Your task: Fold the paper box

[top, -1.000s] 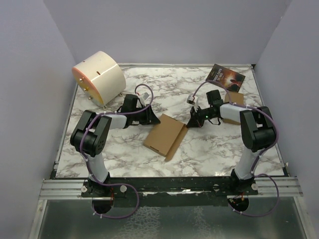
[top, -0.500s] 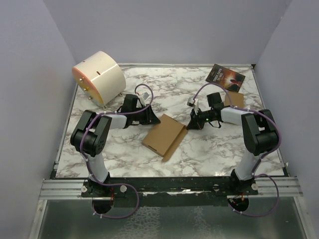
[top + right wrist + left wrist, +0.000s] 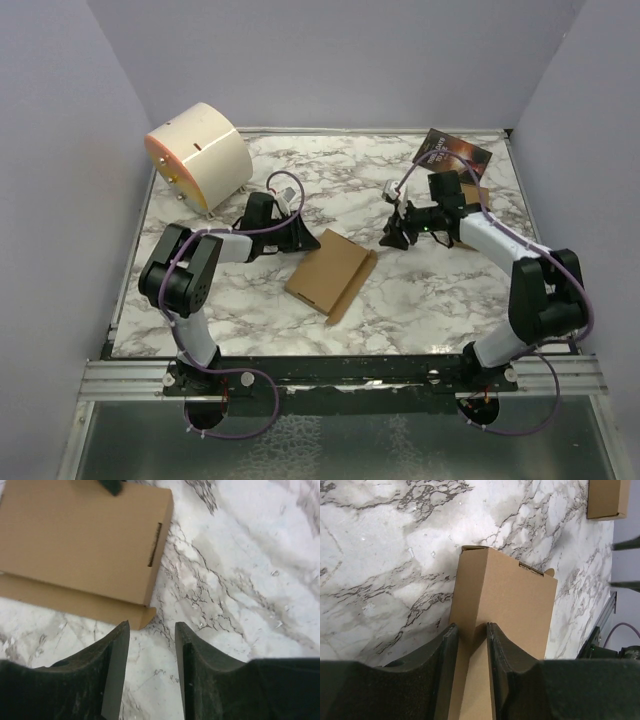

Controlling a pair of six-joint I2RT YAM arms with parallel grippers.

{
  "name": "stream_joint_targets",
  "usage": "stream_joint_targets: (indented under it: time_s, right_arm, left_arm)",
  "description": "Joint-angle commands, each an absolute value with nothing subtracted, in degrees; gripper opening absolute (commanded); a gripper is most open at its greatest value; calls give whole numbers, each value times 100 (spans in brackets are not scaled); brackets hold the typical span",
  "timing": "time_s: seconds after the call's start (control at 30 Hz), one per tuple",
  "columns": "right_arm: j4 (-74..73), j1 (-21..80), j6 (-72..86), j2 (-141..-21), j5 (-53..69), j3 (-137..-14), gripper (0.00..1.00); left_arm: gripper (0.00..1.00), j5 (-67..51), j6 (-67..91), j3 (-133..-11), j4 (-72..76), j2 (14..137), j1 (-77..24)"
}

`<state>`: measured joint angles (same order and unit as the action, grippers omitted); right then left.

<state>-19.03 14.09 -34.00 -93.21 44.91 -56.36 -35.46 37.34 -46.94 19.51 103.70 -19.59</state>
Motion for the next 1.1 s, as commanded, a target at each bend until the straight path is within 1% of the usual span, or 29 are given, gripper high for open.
stream_joint_targets:
  time_s: [0.0,0.1,0.17,0.3,0.4,0.47,0.53,0.6,0.7,0.8,0.87,0.97,1.07]
  right_arm:
    - [-3252,1380,-5148,-8283,5369,-5752,47]
    - [-4214,1380,-6308,-7581,5701,-5673,63]
    - [-4990,1388,-7030,-7126,5828,-5652,72]
    - [-6564,1388,-8640,-6729,5993,-5701,76]
    - [-7185,1395,-9478,-6523,5896,-5599,81]
    - [-7097,1485,-9602,-6415,5845,-5550,82]
    - [-6668,1675,-9277,-6377,5741,-5520,82]
    - [-6267,1921,-8976,-6467,5558,-5484,77]
    - [-5935,2433,-8446,-6694,5201,-5333,65]
    - [-5834,2908,-8244,-6807,4853,-5092,49]
    - [-5668,3062,-7966,-6925,4767,-4987,36]
    - [-5436,3204,-7701,-7207,4572,-4963,21]
    - [-5072,3217,-7097,-7772,4354,-5251,11]
  left_arm:
    - [35,-3130,3695,-4466,1777,9940,-1925]
    - [46,-2696,3647,-4348,1756,9394,-1918]
    - [51,-2465,3599,-4265,1783,8948,-1897]
    - [51,-2003,3502,-3987,1739,8109,-1881]
    - [49,-1655,3509,-3592,1602,7512,-1881]
    - [45,-1388,3507,-3373,1325,7194,-1879]
    - [42,-1115,3496,-3190,1055,6980,-1878]
    - [40,-983,3509,-3013,907,6887,-1875]
    - [36,-914,3578,-2667,961,6852,-1882]
    - [24,-642,3632,-2354,941,6742,-1879]
    - [18,-604,3618,-2349,835,6739,-1886]
    - [12,-1156,3650,-2377,936,6977,-1898]
    - [10,-1538,3817,-2325,1206,7260,-2127]
